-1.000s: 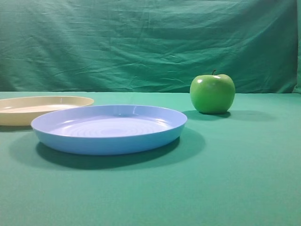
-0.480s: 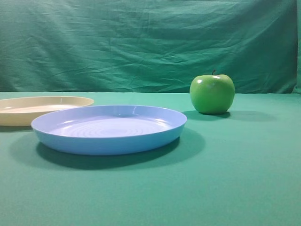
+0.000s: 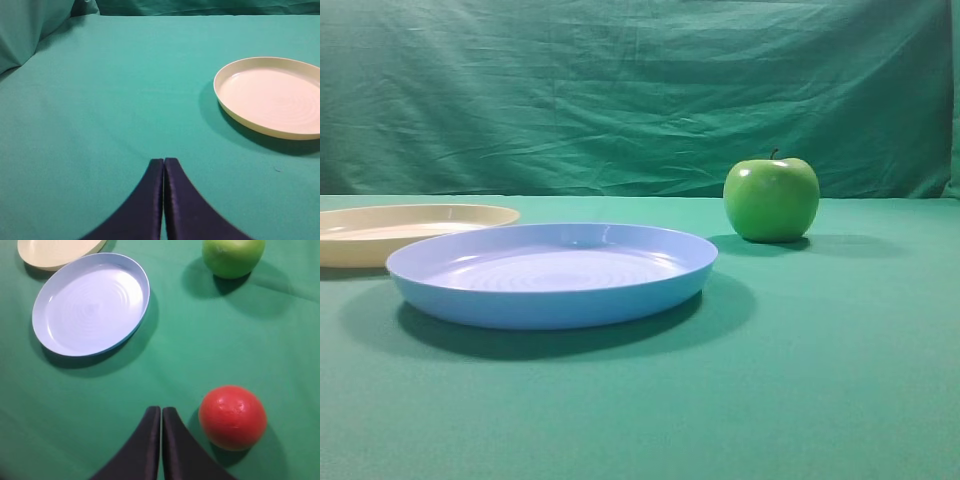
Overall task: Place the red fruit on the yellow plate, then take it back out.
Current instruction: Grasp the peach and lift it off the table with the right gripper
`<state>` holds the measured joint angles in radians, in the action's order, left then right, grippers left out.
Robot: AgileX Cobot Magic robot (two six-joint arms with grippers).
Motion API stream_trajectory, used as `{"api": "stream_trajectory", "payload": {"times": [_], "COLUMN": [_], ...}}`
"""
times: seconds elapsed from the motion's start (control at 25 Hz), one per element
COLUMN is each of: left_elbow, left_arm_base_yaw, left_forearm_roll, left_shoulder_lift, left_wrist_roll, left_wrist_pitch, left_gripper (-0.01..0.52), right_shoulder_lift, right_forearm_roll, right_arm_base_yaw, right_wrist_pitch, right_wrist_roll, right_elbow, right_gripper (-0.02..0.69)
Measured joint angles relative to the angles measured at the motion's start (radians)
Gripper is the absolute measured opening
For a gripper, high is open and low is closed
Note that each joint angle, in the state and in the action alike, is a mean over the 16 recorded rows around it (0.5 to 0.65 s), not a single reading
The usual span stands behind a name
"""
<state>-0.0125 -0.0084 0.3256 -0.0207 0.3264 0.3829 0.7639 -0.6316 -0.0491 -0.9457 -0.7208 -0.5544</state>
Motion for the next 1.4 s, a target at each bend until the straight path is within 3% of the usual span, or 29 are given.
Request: {"api": "stream_trajectory", "payload": {"times": [0.52,0.76,0.88,1.24,1.4], "left_elbow": [0.0,0.0,0.0,0.0,0.0], "left_arm_base_yaw": [0.0,0.0,0.0,0.0,0.0], "left_forearm_roll": [0.0,0.0,0.0,0.0,0.0], "left_shoulder_lift": [0.0,0.0,0.0,0.0,0.0], "left_wrist_roll": [0.0,0.0,0.0,0.0,0.0], "left_wrist_pitch": [0.0,0.0,0.0,0.0,0.0], "left_gripper": [0.0,0.0,0.0,0.0,0.0], "right_shoulder_lift": [0.174,0.244,0.283,0.412,0.478], "right_forearm_roll": [0.234,0.296,0.297,0.267,0.253], "right_arm_base_yaw": [-0.058,-0.114,-0.137,-0.15,-0.15], "right_wrist_pitch": [-0.005,0.048,0.084,0.192,0.232], "right_wrist_roll": [0.285,0.308,0.286,0.215,0.21], "right_elbow": [-0.027,-0.04,-0.044,-0.052,-0.053], "right_gripper": [0.0,0.034,0.112,0.47,0.598]}}
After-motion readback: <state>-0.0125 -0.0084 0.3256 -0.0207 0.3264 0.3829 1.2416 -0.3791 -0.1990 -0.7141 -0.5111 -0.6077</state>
